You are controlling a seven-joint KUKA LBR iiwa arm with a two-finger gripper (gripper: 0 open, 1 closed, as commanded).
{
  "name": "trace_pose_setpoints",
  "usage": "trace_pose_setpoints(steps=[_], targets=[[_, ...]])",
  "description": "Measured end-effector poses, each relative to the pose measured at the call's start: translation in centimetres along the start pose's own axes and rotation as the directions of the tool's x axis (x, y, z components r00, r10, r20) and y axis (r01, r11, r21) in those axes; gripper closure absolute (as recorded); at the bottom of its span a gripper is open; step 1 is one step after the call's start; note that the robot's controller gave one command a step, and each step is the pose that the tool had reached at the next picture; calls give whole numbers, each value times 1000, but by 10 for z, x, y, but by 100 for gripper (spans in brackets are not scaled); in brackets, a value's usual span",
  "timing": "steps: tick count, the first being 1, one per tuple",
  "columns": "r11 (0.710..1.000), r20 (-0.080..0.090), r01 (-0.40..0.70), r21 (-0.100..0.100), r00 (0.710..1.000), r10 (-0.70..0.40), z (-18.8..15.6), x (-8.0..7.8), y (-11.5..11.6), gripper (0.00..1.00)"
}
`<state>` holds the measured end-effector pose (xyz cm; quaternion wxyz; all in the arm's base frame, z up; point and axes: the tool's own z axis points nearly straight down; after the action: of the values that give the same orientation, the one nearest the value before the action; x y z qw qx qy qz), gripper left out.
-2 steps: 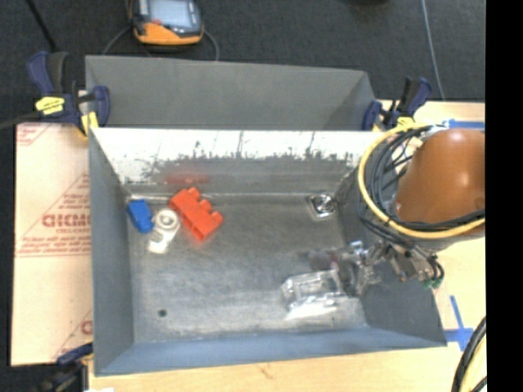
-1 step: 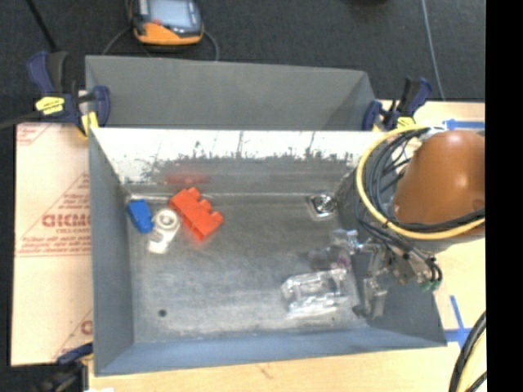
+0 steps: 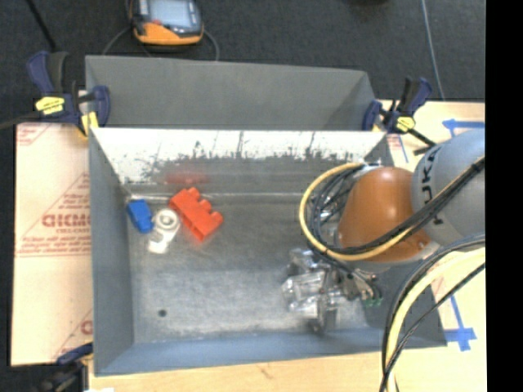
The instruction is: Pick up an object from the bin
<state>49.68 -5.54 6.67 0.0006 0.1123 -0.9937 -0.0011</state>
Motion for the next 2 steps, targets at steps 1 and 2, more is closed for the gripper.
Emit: trace_pose_setpoints(steps=[1,2], targets=[[1000,6,0,3,1000,0,-4,-1,-1,100],[1000,10,1,7,1000,-1,-126,-18,-19,100]])
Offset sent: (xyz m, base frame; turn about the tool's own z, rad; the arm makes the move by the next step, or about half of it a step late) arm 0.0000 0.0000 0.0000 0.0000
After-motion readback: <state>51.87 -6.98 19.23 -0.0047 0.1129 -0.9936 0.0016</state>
